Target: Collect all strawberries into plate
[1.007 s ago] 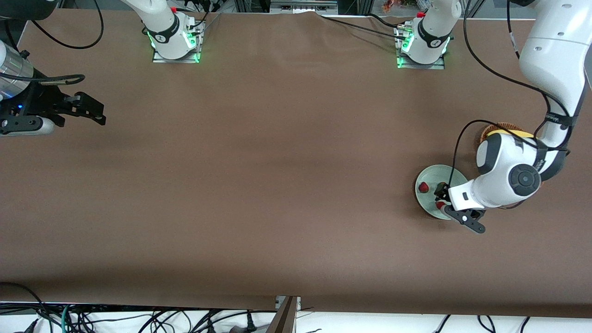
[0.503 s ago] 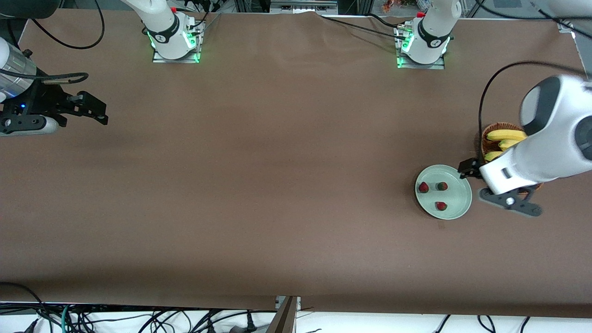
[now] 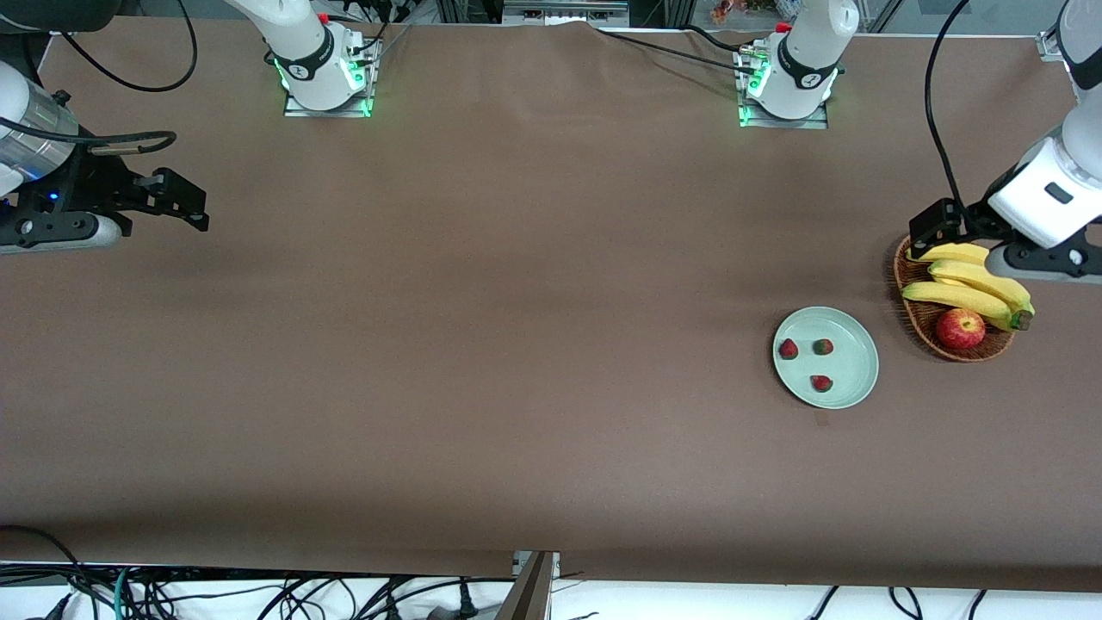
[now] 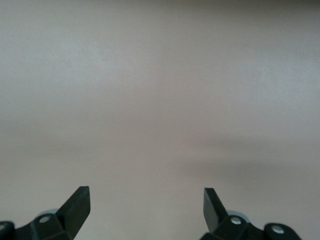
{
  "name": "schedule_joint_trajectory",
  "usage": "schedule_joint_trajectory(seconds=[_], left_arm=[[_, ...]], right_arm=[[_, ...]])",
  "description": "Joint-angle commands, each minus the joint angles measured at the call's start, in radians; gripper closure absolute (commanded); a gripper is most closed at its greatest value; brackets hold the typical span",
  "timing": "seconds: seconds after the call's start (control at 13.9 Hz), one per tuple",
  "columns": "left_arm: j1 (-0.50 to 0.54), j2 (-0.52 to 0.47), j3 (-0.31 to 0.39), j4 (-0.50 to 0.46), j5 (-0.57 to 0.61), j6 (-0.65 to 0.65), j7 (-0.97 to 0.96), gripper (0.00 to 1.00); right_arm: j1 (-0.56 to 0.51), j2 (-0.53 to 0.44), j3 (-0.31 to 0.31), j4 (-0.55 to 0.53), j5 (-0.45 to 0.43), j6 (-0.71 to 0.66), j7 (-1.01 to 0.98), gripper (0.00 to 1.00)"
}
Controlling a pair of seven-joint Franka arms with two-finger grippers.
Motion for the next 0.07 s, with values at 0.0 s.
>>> schedule_joint_trajectory(seconds=[0.0], left_arm=[[-0.024, -0.045, 0.024, -0.093, -0.029, 0.051, -0.014, 0.0]], right_arm=[[0.003, 0.004, 0.003, 0.018, -0.019, -0.008, 0.0, 0.0]])
